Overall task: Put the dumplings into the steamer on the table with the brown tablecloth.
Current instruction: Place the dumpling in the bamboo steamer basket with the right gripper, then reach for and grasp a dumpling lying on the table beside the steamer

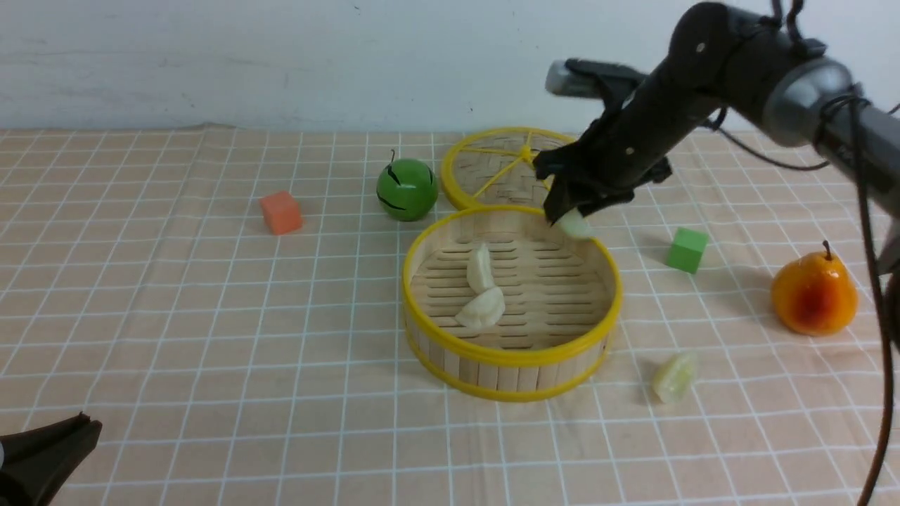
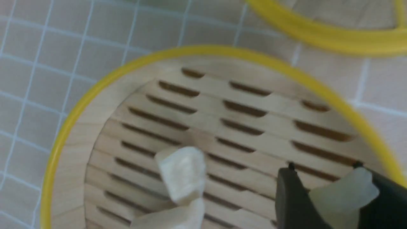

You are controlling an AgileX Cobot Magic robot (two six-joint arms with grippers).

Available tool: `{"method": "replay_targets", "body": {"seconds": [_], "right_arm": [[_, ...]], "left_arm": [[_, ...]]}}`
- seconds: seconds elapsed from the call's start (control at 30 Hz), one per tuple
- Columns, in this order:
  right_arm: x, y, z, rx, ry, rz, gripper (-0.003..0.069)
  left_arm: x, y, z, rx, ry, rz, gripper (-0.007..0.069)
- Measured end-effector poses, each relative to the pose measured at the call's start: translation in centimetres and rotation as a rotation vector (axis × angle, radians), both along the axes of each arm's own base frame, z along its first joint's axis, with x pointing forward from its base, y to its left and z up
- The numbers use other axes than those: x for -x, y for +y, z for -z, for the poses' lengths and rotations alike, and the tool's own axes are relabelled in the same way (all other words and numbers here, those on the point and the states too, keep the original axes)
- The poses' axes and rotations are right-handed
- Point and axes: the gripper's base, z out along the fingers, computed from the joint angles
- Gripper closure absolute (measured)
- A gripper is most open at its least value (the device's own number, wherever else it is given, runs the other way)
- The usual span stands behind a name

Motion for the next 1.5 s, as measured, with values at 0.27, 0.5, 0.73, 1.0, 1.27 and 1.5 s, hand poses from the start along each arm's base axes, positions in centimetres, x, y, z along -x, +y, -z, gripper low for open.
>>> {"method": "replay_targets", "body": {"seconds": [0.27,0.5,0.73,1.0,1.27,1.5], "right_arm": [[-0.2,1.9,4.2,0.024,0.093,0.027,0.0390],[0.3,1.7,2.0,0.017,0.083,0.058,0.0147],[5.3,-0.5,-11.0,0.067,-0.116,0.005,0.0035],[10.9,-4.5,-14.8,0.277,-0.158,0.130,0.0079],[16.2,-7.0,-3.3,0.355,0.020,0.281,0.0083],[18.5,-7.1,4.4,0.154,-0.097,0.403,0.0083]], "left_arm": [[0.0,0.0,0.0,0.003,-0.004,0.003,0.0638],[0.0,0.0,0.0,-0.003,0.004,-0.003,0.0638],[0.0,-0.1,-0.1,0.007,-0.010,0.008,0.0638],[0.0,-0.3,-0.4,0.059,-0.024,0.016,0.0637],[0.0,-0.3,-0.4,0.068,-0.025,0.016,0.0637],[0.0,-0.3,-0.4,0.069,-0.025,0.016,0.0637]]}}
